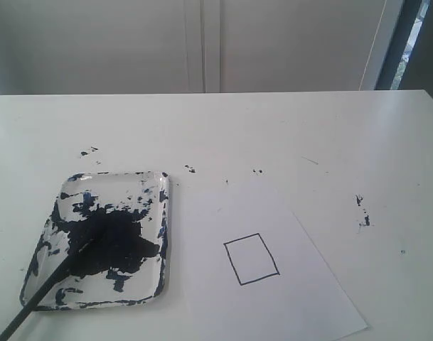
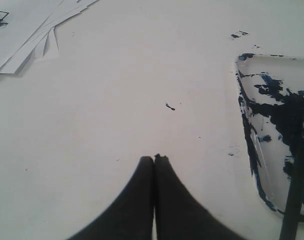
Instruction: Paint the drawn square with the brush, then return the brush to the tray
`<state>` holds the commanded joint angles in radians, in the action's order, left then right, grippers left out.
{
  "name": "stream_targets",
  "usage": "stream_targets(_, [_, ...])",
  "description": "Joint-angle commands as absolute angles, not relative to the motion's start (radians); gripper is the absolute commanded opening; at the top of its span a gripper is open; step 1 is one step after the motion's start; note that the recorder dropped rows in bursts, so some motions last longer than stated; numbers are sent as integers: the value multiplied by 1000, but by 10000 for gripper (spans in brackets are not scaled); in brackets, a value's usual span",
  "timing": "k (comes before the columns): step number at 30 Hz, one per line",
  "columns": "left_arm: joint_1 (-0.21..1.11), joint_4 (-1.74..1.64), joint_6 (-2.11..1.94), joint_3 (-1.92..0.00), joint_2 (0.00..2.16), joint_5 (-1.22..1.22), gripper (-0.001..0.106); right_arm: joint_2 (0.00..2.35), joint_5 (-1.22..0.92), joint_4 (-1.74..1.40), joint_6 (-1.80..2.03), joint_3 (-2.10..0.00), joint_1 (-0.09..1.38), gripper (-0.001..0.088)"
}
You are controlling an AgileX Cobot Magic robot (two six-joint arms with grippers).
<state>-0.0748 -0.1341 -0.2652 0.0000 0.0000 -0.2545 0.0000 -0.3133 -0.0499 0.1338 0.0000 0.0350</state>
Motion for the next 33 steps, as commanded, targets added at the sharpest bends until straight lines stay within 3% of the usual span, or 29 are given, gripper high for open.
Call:
stream_targets(18, [-75, -134, -265, 0, 0, -255, 0, 0, -343, -50, 134, -10, 33, 0])
stream_targets(28, [-75, -134, -265, 0, 0, -255, 0, 313, -403, -50, 134, -317, -39, 0])
stream_targets(33, [-75, -134, -265, 0, 0, -255, 0, 336, -393, -50, 134, -385, -82, 0])
